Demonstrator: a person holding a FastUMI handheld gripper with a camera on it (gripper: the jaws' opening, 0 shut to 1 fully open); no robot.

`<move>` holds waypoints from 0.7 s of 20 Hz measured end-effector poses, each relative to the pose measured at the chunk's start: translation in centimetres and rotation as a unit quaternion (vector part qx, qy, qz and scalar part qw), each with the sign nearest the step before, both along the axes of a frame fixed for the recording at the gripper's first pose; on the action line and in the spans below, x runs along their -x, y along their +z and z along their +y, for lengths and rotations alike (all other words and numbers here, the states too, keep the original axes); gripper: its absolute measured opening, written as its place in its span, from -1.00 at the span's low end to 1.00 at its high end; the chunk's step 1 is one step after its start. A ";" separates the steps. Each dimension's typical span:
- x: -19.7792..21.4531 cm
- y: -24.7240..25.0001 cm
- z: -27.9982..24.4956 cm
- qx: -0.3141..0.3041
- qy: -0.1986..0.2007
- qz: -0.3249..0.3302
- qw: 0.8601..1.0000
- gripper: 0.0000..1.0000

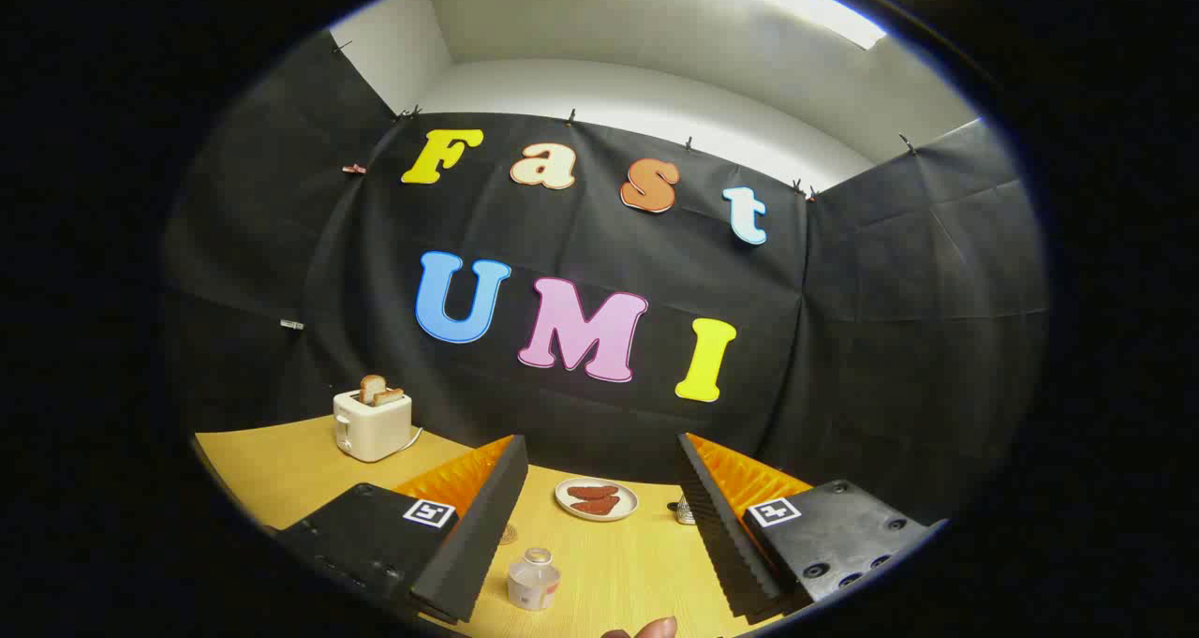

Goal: Take the bottle from table, then pour the juice into the cup, finally place the bottle on the coaster

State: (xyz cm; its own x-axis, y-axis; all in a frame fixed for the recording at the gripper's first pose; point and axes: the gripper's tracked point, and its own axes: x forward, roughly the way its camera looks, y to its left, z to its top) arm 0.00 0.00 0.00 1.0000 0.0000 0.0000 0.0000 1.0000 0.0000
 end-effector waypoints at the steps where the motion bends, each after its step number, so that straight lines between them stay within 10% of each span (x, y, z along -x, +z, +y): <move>1: 0.0 -0.3 -0.1 -0.003 -0.002 0.004 1.000 0.94; 14: 0.1 -1.6 -0.2 -0.007 -0.011 0.023 1.000 0.94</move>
State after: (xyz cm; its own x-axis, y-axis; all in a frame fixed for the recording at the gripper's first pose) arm -0.12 -0.19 -1.55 0.9987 -0.0207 -0.0462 0.0214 0.9997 0.0144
